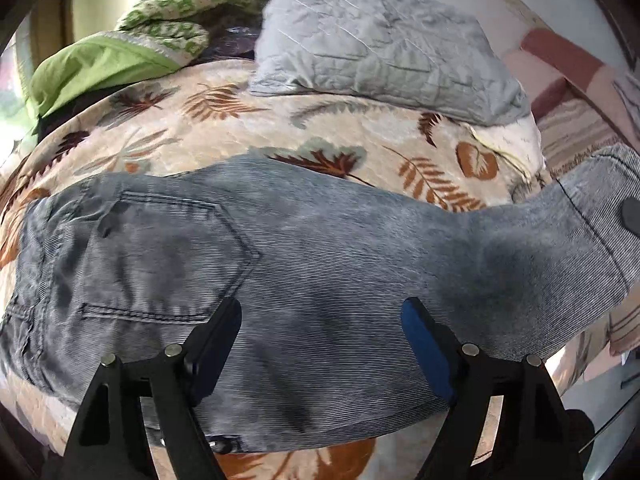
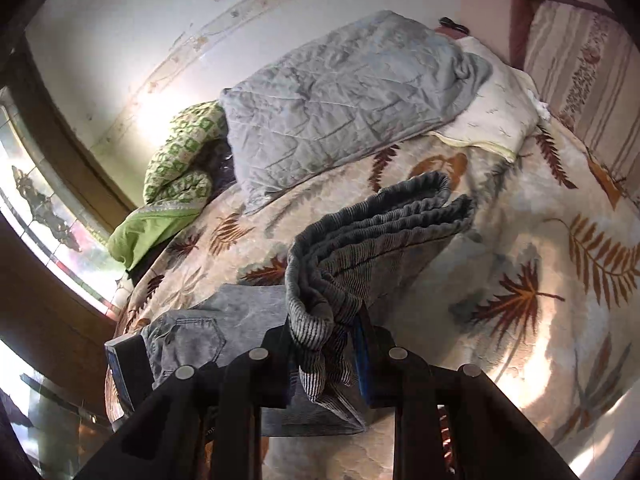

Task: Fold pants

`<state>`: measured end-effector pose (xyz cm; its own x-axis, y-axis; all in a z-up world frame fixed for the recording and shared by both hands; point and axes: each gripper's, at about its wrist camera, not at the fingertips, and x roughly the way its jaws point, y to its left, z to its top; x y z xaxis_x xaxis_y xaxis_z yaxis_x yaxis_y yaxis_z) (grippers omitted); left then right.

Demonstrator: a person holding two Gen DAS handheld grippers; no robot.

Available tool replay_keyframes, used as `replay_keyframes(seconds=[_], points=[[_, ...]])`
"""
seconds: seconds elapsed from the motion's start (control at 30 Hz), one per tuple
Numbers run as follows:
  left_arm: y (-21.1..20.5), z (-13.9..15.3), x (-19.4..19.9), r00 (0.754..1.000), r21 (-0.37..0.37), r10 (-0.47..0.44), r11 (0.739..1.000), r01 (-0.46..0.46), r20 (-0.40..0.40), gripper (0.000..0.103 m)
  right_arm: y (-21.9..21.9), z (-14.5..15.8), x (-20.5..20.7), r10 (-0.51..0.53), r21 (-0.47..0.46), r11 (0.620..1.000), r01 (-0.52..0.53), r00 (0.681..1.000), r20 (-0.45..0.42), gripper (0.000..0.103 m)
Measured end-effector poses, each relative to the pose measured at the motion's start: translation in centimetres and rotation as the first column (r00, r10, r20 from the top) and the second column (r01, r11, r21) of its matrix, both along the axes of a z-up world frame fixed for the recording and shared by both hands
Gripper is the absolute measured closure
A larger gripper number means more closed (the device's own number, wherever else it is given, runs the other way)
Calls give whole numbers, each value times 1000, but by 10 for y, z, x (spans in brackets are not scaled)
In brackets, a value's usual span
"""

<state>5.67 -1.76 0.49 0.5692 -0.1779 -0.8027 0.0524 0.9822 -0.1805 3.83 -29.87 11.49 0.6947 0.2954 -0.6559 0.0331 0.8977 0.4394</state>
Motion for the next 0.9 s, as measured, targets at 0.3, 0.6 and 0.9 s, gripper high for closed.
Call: replay_keyframes(seconds=[0.3,0.6,0.9], points=[[119,1,-42,962,-21,272,962,-272,8,20,158,-83,24,370,-37,926,-376,922,-116,72],[101,22,-43,981,-129,190,974,-184,37,20,109,-106,7,375,212,908,-360,926,-35,14],[4,-11,-15,994,-12,-33,999,32,-108,20,12,-169,24,258,605,792,-89,946,-197,14]])
